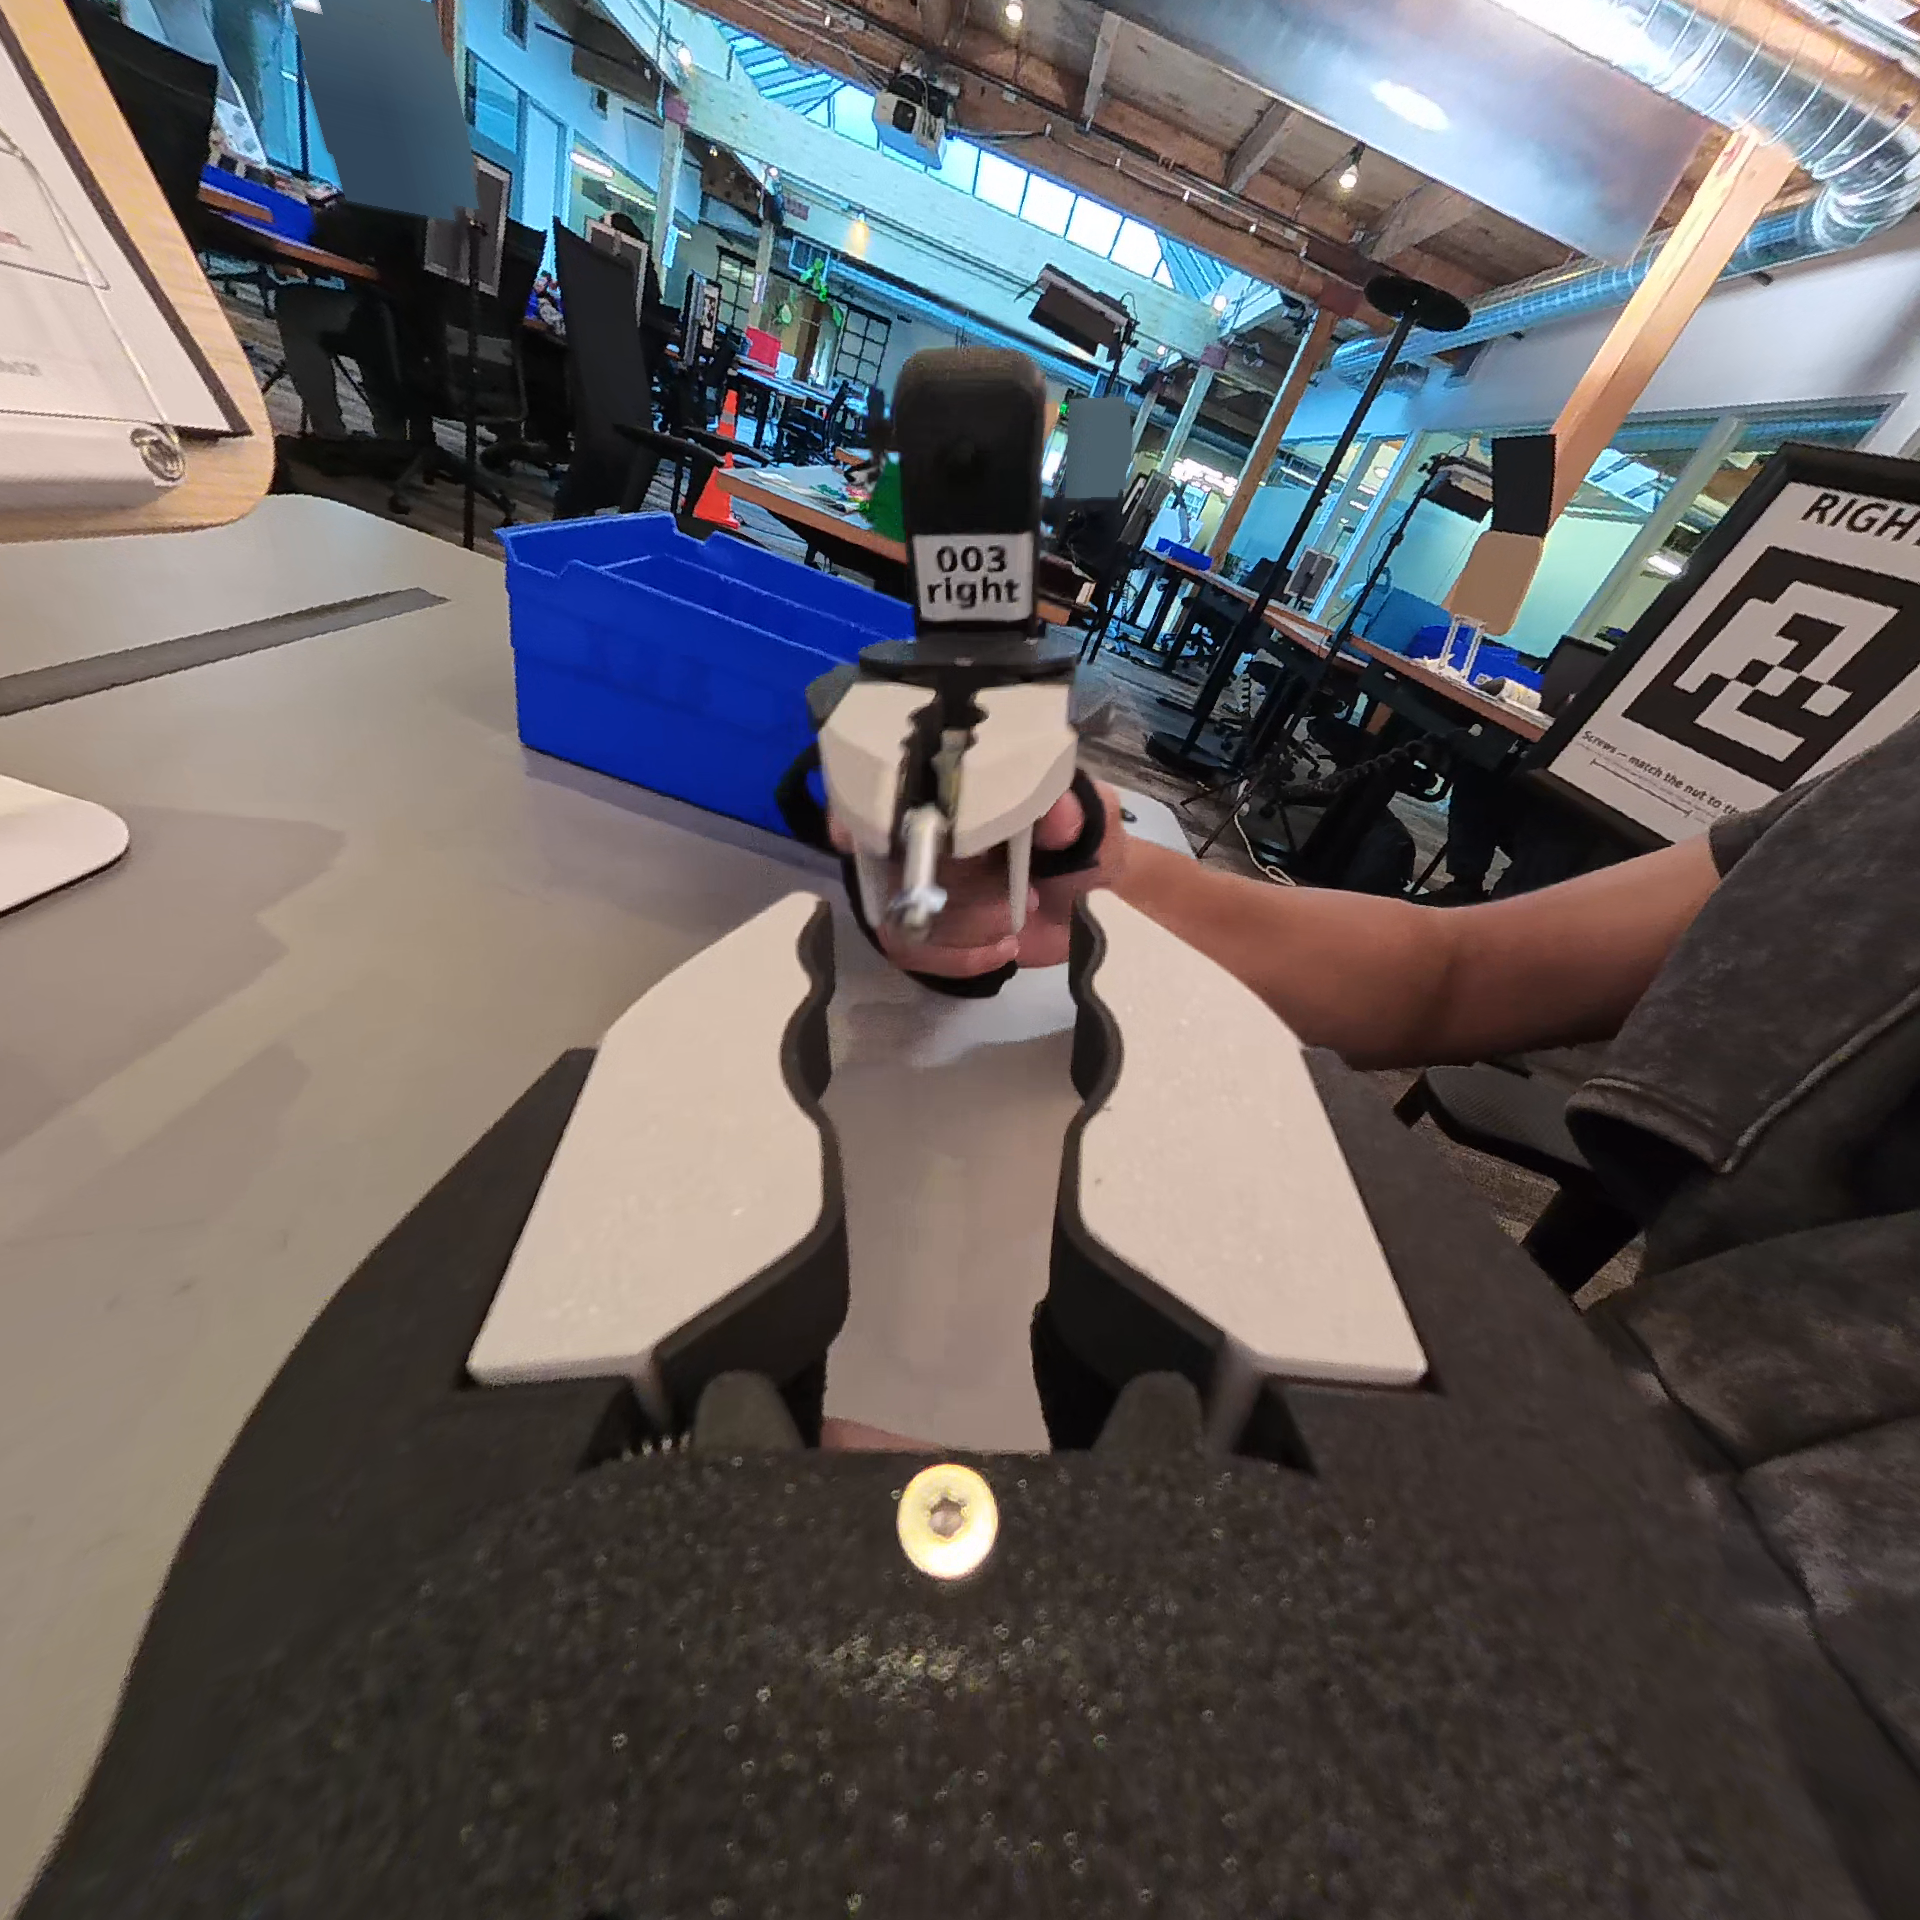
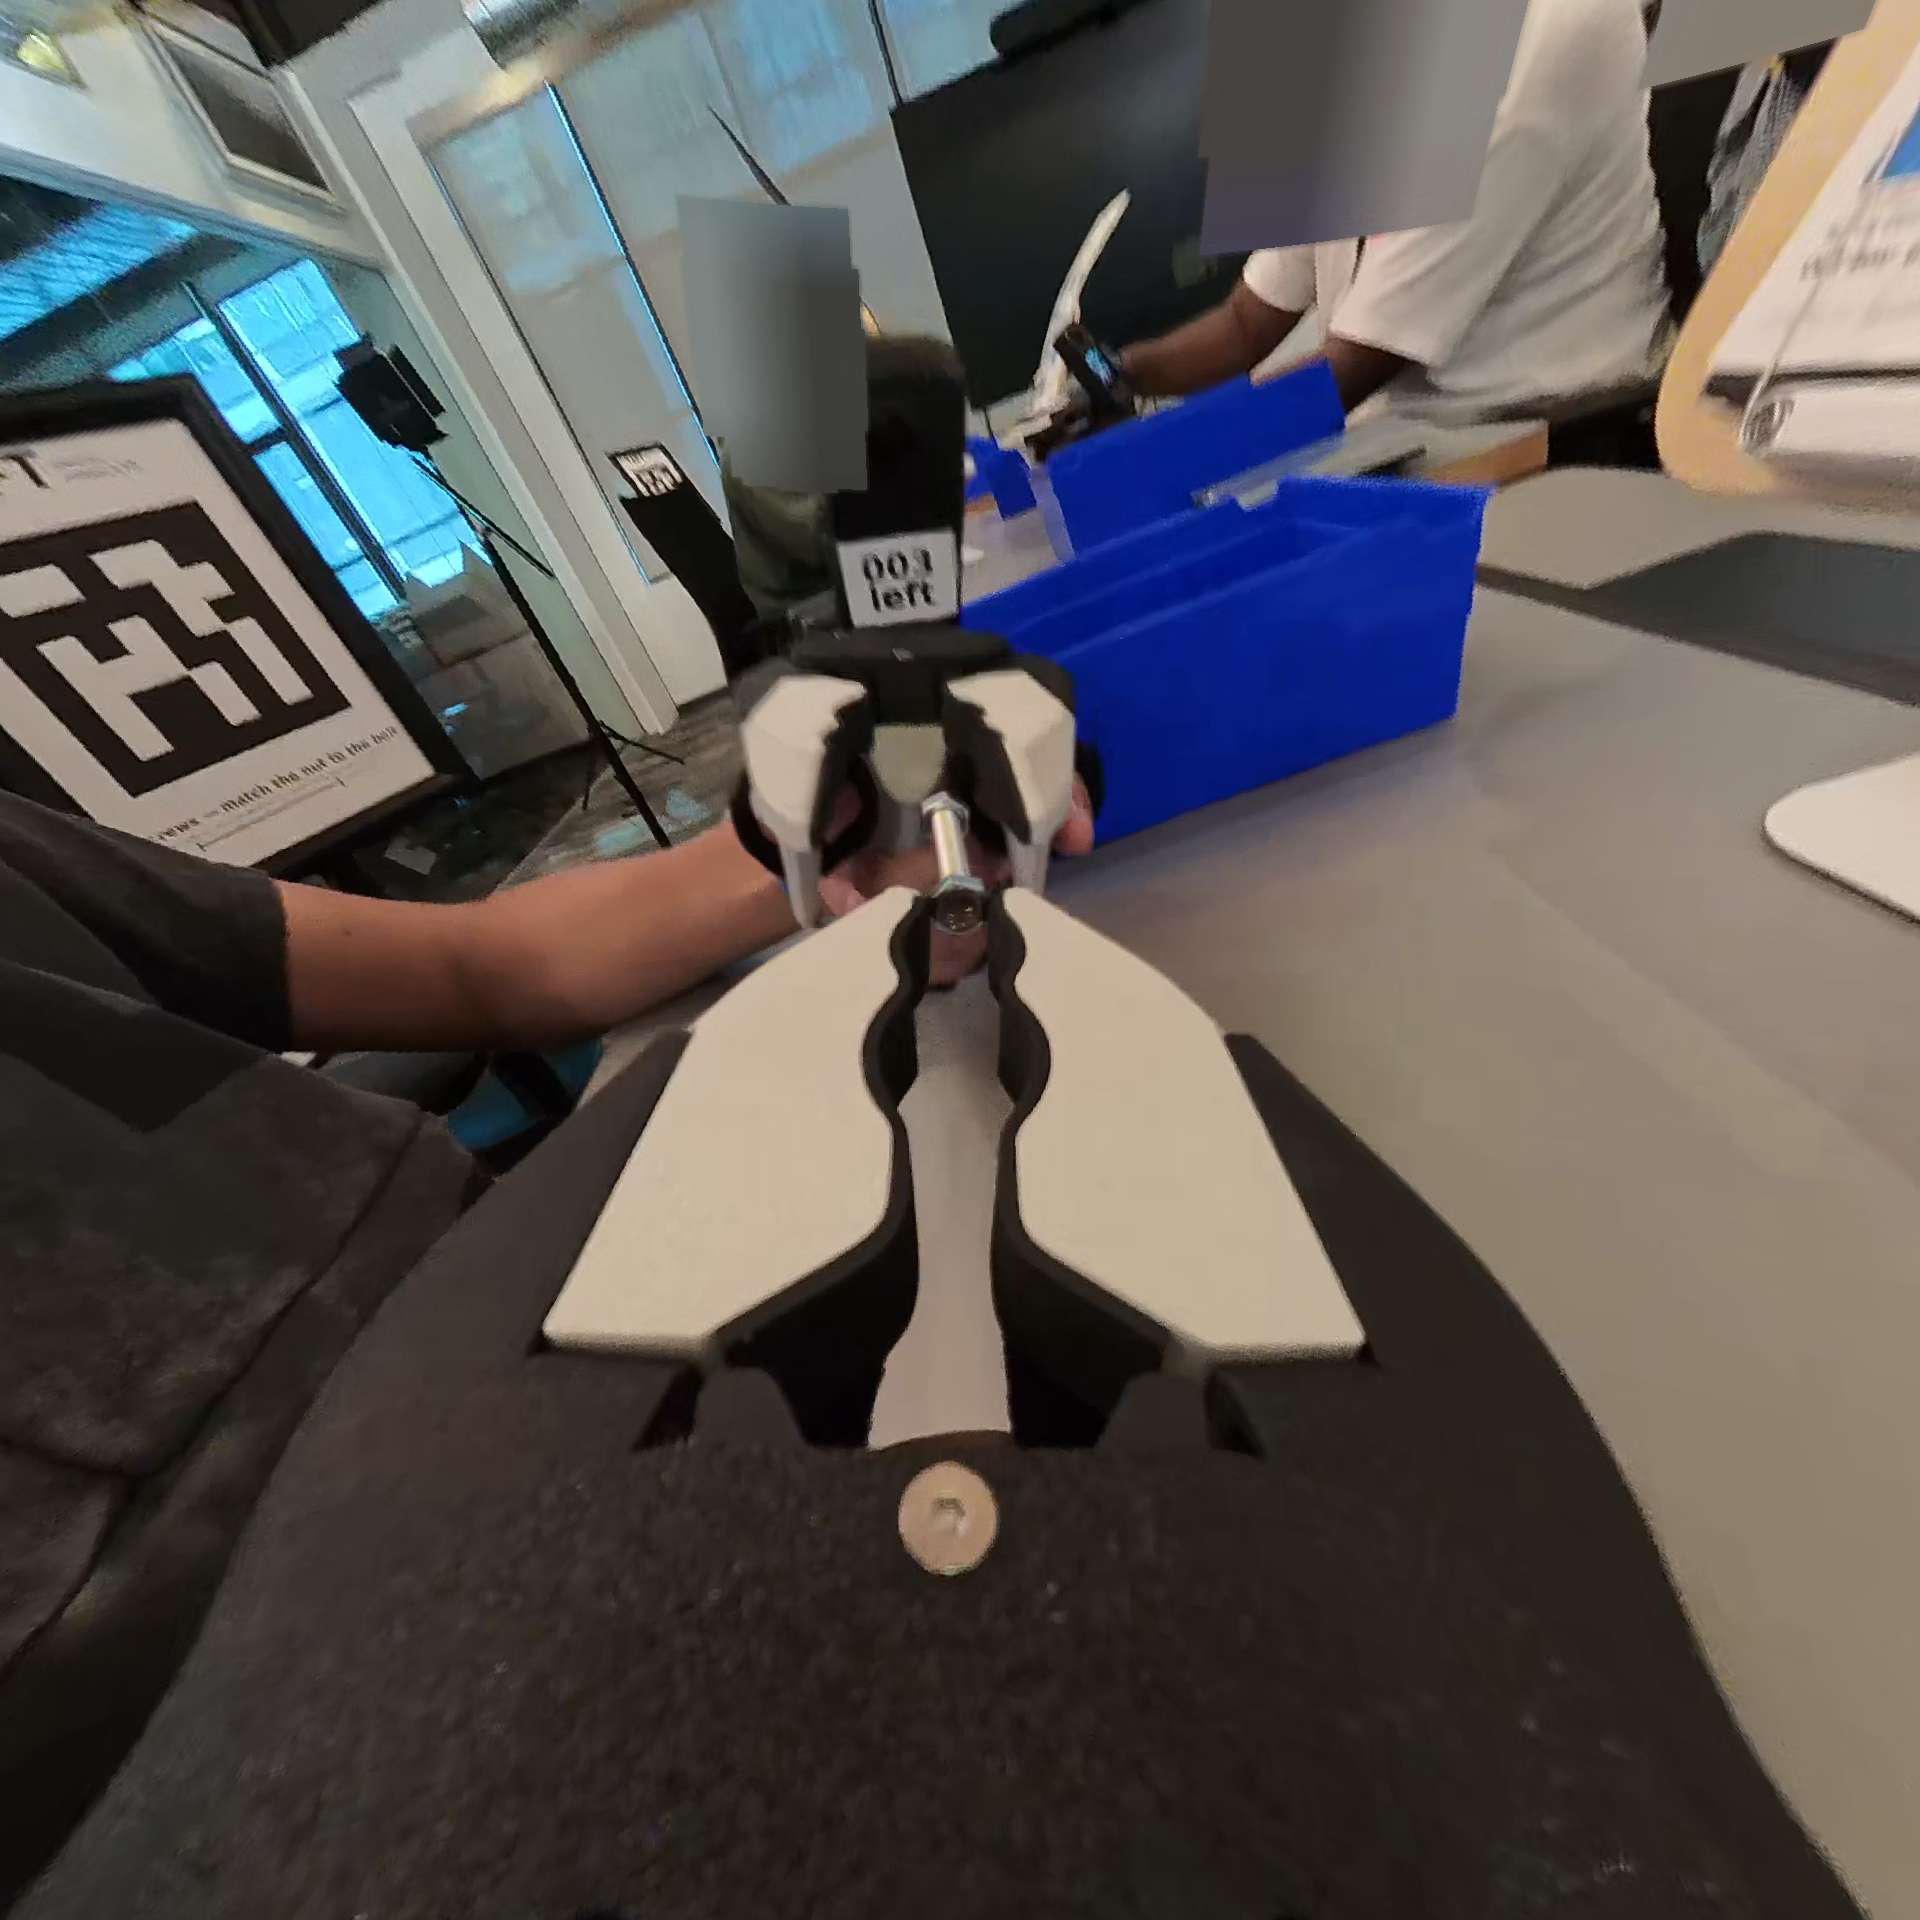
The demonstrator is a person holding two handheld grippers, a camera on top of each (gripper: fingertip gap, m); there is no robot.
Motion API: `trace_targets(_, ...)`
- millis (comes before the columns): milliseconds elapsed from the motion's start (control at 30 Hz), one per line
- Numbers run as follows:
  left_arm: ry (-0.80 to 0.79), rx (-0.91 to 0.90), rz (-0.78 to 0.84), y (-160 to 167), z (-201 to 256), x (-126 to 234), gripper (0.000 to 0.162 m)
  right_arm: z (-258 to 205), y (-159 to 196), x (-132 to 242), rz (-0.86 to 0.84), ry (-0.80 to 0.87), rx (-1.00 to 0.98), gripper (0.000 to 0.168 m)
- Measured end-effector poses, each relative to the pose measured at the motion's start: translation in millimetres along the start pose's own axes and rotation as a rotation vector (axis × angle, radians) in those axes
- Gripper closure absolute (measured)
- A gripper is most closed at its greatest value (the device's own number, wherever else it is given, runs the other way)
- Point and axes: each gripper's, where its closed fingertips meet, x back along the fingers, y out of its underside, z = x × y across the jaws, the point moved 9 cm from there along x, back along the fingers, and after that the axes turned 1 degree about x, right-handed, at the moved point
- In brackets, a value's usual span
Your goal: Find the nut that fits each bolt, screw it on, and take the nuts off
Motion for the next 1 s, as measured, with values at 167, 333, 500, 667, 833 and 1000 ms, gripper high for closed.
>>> trace_targets(167,0.011,-0.009,0.000,0.6,2.6,-2.8,0.115,8.7,8.8,-1.1,-0.055,0.045,-0.031,0.158)
trace_targets(333,0.005,-0.014,0.008,-1.1,2.1,-0.2,0.119,5.2,5.5,-1.5,-0.012,-0.001,-0.043,0.158)
trace_targets(500,0.013,-0.019,0.010,-1.2,3.6,-1.2,0.119,8.6,6.3,-1.8,-0.020,0.023,-0.042,0.158)
trace_targets(667,0.004,-0.027,0.008,-1.8,3.5,-0.4,0.119,7.9,10.3,-3.9,-0.033,0.008,-0.041,0.158)
trace_targets(833,0.006,-0.017,0.000,0.1,2.1,-1.7,0.118,5.7,2.5,-2.6,0.022,0.010,-0.017,0.158)
trace_targets(1000,0.010,-0.031,0.017,-3.5,4.9,0.3,0.118,9.1,13.2,-6.3,-0.038,0.016,-0.032,0.158)
